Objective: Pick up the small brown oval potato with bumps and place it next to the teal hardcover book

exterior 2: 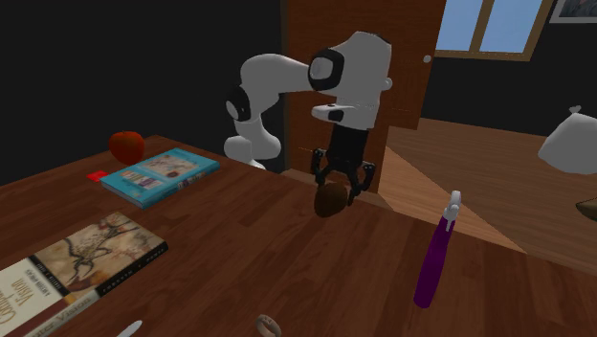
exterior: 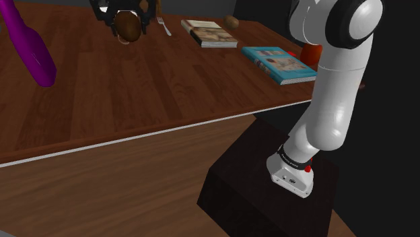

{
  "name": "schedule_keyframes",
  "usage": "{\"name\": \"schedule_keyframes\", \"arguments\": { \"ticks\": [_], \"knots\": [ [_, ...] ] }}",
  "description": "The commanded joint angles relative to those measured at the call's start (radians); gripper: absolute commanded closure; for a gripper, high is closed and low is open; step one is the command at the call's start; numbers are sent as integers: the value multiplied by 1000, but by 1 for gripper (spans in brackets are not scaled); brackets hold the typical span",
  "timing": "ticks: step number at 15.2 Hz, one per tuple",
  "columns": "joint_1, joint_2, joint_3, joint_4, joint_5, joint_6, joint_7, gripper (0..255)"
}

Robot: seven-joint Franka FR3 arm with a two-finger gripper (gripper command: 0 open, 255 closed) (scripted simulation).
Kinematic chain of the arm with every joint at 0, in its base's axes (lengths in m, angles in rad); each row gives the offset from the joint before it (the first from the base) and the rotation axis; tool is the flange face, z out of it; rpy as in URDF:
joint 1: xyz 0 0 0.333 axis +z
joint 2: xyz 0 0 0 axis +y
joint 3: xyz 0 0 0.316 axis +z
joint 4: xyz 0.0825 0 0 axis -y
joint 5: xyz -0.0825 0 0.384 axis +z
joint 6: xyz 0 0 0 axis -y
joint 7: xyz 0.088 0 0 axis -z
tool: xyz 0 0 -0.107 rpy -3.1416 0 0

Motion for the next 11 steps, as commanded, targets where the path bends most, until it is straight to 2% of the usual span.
{"name": "schedule_keyframes", "arguments": {
  "ticks": [1, 3, 7, 9, 11],
  "knots": [
    [24, 20, -4, 59, -15, -40, -9, 255],
    [41, 33, -7, 100, -25, -67, -15, 255],
    [-166, -221, 29, -221, 152, 67, -64, 255],
    [-236, -346, 18, -345, 246, 119, -117, 255],
    [-276, -468, -14, -455, 335, 159, -180, 255]
  ]
}}
